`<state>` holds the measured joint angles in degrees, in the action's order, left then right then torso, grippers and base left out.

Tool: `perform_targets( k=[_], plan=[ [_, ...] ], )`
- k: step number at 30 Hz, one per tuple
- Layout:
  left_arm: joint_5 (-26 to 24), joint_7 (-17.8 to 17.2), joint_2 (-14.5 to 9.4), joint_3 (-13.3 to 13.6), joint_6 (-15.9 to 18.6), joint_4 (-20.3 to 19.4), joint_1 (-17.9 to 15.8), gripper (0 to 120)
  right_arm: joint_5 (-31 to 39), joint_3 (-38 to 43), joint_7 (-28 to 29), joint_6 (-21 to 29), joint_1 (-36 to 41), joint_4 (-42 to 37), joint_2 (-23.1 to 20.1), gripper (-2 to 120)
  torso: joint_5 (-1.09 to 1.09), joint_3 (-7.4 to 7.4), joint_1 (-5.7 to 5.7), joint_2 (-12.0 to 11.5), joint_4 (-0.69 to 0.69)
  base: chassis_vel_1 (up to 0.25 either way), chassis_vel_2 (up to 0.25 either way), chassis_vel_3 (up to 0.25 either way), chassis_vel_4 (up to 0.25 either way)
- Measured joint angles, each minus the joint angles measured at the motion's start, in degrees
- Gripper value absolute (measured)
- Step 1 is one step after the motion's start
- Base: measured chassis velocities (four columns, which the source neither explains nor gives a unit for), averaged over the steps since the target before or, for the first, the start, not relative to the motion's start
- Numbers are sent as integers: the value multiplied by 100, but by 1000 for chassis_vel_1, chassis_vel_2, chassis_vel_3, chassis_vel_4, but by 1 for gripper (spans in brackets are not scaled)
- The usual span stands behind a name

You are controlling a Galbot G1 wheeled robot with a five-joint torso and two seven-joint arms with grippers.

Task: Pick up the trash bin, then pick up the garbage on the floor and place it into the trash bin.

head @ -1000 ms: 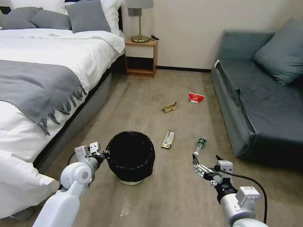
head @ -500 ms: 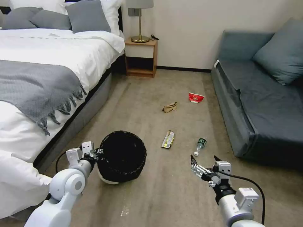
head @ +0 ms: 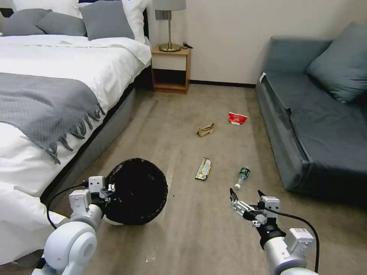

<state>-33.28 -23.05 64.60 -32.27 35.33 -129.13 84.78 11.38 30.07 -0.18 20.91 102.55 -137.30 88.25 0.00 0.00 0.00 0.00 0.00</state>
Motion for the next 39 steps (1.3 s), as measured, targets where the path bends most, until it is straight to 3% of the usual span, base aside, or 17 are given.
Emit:
perform_targets(
  k=[6, 26, 39],
  plan=[
    [231, 14, 56, -116, -114, -222, 252, 7, 221, 7, 17, -63, -54, 90, -19, 100, 0, 0, 0, 0, 0, 0, 0, 0, 0],
    [525, 171, 266, 27, -172, -103, 280, 7, 224, 14, -37, -187, -88, 222, -82, 100, 0, 0, 0, 0, 0, 0, 0, 0, 0],
    [579, 236, 265, 54, -250, -9, 283, 7, 223, 27, -50, -237, -88, 275, -89, 100, 0, 0, 0, 0, 0, 0, 0, 0, 0]
  ],
)
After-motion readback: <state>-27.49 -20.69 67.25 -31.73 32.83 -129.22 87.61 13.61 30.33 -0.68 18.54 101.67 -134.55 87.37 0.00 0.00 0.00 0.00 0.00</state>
